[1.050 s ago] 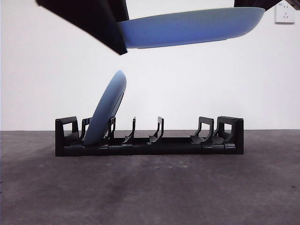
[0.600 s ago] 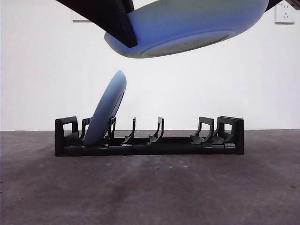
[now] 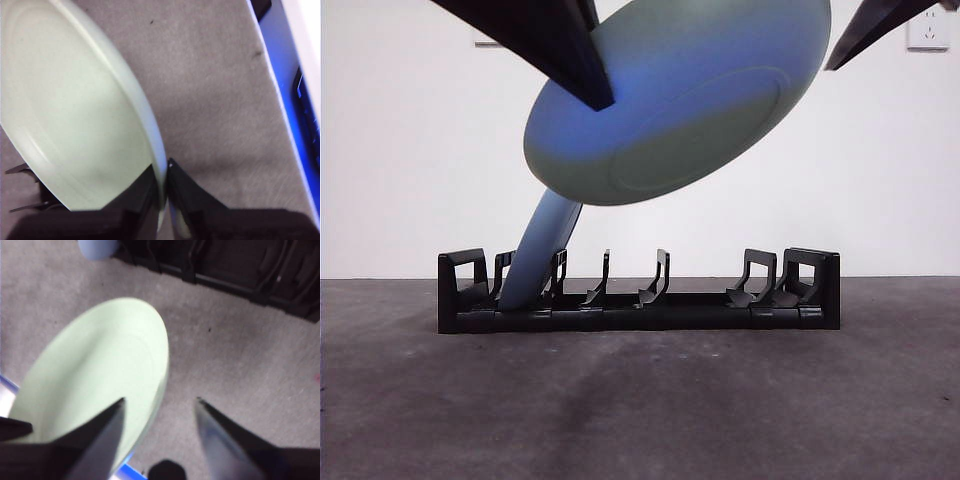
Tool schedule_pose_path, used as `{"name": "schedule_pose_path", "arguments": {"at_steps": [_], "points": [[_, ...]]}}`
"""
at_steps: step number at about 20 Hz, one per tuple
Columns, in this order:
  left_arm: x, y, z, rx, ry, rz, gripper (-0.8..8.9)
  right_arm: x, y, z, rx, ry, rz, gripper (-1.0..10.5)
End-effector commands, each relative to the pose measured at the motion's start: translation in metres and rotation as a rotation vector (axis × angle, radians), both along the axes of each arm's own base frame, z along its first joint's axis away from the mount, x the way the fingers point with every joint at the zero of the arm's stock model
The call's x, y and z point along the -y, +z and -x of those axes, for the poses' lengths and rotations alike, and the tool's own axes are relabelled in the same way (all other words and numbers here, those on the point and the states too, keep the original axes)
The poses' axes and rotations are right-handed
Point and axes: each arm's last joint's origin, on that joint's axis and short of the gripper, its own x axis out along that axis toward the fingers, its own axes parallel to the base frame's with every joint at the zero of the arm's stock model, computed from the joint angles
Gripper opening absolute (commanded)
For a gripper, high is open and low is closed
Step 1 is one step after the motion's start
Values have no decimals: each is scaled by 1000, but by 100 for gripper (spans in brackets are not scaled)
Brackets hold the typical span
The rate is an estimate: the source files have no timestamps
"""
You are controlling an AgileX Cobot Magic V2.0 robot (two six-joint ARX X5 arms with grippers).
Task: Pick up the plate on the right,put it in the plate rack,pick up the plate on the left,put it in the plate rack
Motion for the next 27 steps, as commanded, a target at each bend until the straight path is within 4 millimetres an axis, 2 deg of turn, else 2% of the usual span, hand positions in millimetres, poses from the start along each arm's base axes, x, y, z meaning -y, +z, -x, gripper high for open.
{"name": "schedule_pose_path", "arguments": {"at_steps": [1,4,9,11,15,17,21,27], "points": [[2,2,-1,-25,30,61,-8,4,18,10,85,4,-26,351],[8,9,-5,-65,69,203,-8,17,49,35,232,-45,-14,346],[14,34,-29,-167,202,639,-8,45,84,101,424,-101,-68,345],[11,45,-42,-169,271,796,-9,55,89,125,460,-105,-85,344],[-1,55,-70,-203,338,992,-9,68,88,157,437,-103,-74,343],[-3,50,-88,-205,386,1025,-9,71,85,164,410,-101,-62,343],[-2,26,-121,-213,490,1012,-9,74,83,174,388,-85,-85,343],[0,-14,-161,-247,574,968,-9,74,83,174,385,-89,-90,343]]}}
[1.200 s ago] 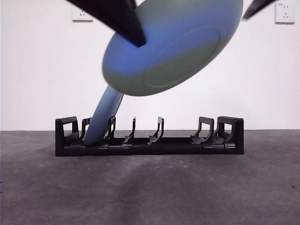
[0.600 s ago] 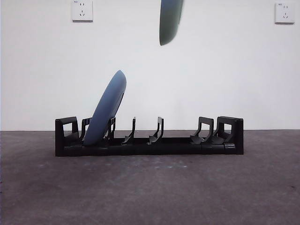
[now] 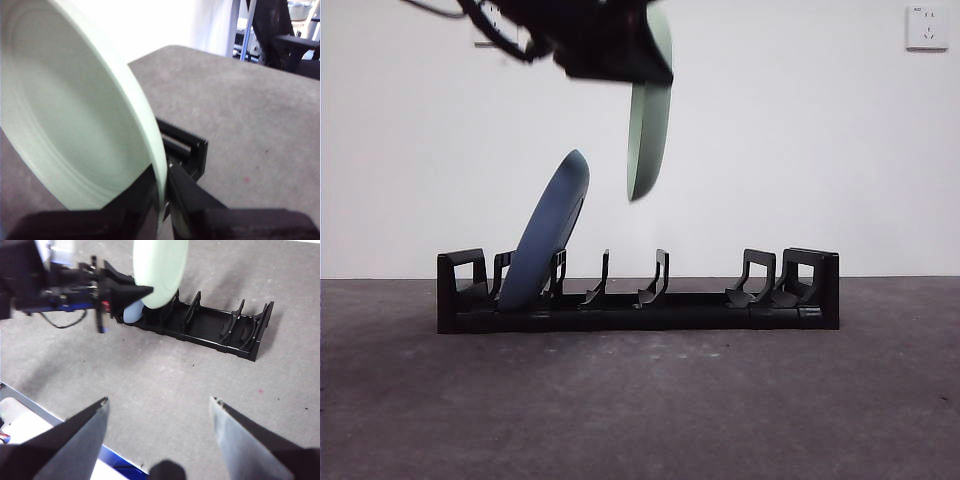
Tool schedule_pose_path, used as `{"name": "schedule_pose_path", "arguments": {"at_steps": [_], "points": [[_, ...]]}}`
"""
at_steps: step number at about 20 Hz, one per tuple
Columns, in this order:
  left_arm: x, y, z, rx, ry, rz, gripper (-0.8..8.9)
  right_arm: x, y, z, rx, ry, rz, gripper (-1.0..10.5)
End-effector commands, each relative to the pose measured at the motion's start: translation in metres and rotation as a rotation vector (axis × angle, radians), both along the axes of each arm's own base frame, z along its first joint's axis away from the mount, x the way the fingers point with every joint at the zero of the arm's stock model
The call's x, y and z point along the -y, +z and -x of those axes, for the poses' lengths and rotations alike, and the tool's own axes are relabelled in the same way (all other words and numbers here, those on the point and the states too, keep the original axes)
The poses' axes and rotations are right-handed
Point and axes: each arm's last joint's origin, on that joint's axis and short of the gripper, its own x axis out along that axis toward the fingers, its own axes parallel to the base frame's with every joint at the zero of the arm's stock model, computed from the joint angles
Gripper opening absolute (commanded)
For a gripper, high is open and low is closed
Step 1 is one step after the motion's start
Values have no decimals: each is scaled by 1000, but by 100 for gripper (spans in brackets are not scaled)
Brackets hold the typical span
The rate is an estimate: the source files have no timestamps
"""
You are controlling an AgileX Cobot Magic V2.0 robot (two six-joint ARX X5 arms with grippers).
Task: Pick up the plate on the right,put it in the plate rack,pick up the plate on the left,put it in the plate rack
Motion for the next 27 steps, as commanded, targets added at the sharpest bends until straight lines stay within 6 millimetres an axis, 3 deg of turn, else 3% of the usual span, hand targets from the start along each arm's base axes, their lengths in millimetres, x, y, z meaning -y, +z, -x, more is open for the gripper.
{"name": "schedule_pose_path", "arguments": {"at_steps": [1,6,12,20,27], "points": [[1,-15,-12,-30,-7,-6,-9,0,-3,1,-33,-4,4,343],[3,-44,-29,-85,20,-47,-9,0,-3,0,-33,-4,4,343],[2,-64,-39,-120,32,-92,-9,0,-3,0,-34,-3,6,343],[5,-84,-43,-140,21,-174,-9,0,-3,0,-35,-4,5,343],[8,-85,-41,-142,21,-193,1,0,-4,0,-35,-4,5,343]]}}
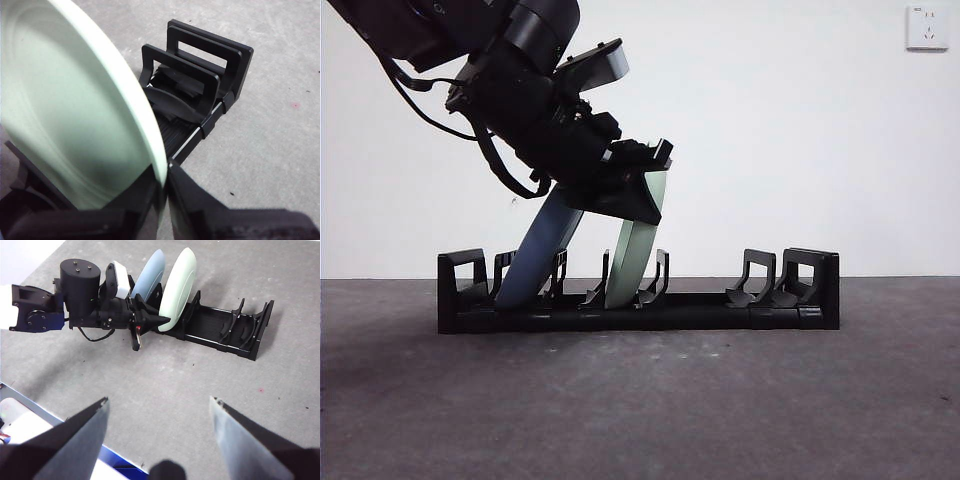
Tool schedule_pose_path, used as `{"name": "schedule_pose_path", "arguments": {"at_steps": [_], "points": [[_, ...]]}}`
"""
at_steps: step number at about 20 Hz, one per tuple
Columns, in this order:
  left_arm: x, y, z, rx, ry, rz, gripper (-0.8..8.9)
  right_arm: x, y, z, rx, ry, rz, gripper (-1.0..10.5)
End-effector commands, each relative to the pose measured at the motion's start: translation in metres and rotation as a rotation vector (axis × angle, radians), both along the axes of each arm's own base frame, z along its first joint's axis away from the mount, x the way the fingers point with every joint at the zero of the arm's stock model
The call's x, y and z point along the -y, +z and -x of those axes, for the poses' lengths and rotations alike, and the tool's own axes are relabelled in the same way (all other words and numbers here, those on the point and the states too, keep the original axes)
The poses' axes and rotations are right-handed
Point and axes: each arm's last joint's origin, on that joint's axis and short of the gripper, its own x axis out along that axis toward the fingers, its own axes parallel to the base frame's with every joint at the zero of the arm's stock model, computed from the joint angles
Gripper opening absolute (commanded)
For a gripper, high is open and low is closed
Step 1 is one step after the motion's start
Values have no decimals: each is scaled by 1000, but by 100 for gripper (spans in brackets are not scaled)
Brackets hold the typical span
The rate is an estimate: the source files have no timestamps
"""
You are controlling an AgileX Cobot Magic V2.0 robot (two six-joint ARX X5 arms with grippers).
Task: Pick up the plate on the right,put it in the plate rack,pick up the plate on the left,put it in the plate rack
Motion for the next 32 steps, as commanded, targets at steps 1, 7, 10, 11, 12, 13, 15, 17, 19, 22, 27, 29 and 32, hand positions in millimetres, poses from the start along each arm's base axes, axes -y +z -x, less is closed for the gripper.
{"name": "schedule_pose_path", "arguments": {"at_steps": [1,7,10,11,12,13,15,17,19,22,27,29,32], "points": [[5,-5,2,-4,-18,-15,9,0,-3,0,-33,-2,6,343],[16,3,7,-11,-46,-17,190,0,-3,0,-28,3,12,343],[18,12,4,-41,-40,-44,190,0,-3,1,-24,7,17,343],[18,16,3,-52,-40,-52,190,0,-3,1,-23,8,18,343],[18,21,3,-69,-40,-64,190,0,-3,1,-22,9,19,343],[19,26,2,-84,-40,-75,190,0,-3,1,-22,9,19,343],[21,40,4,-96,-54,-80,191,0,-3,1,-20,11,22,343],[22,58,10,-86,-65,-73,191,0,-3,0,-15,17,28,343],[21,78,18,-72,-75,-63,190,0,-3,0,-10,22,33,343],[10,113,38,-83,-88,-72,190,0,-4,0,-5,29,42,343],[-30,167,91,-125,-96,-95,189,-2,-4,-4,-2,49,66,343],[-51,182,116,-153,-85,-96,189,-3,-5,-6,-4,56,76,343],[-82,199,153,-180,-70,-87,189,-5,-8,-9,-30,93,57,343]]}}
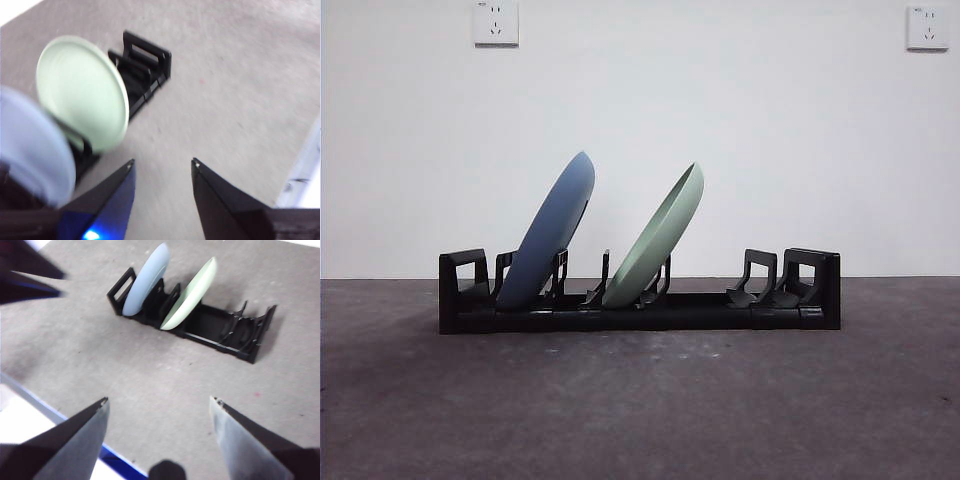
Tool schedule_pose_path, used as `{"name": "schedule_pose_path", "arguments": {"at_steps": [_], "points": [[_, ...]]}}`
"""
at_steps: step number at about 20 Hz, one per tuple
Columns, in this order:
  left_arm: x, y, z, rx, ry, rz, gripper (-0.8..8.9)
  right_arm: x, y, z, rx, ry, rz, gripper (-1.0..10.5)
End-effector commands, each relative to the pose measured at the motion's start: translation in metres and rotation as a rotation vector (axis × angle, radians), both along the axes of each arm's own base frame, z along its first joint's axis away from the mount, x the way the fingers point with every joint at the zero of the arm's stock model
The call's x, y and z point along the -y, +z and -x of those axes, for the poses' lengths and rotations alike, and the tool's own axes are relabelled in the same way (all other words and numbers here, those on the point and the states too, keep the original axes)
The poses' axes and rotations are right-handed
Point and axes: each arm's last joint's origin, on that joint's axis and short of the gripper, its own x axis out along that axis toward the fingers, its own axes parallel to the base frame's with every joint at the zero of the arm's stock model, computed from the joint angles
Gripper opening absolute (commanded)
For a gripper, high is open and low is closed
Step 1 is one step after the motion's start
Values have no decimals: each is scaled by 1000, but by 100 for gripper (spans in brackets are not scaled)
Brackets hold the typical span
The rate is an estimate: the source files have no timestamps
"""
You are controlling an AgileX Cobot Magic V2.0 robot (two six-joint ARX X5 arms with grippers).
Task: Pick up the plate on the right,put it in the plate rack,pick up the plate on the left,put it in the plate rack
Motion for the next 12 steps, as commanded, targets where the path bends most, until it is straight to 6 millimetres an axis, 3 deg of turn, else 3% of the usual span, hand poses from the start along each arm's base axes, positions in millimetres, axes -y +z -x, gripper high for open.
{"name": "schedule_pose_path", "arguments": {"at_steps": [1,5,10,12], "points": [[-21,10,26,-16,11,13,189,-2,-7,-2,-50,47,-1,343],[-52,22,62,-5,23,43,189,-7,-21,-8,-110,102,-3,342],[-70,27,83,27,23,73,185,-8,-26,-12,-135,109,1,338],[-71,27,85,24,23,71,182,-8,-26,-12,-136,109,1,194]]}}
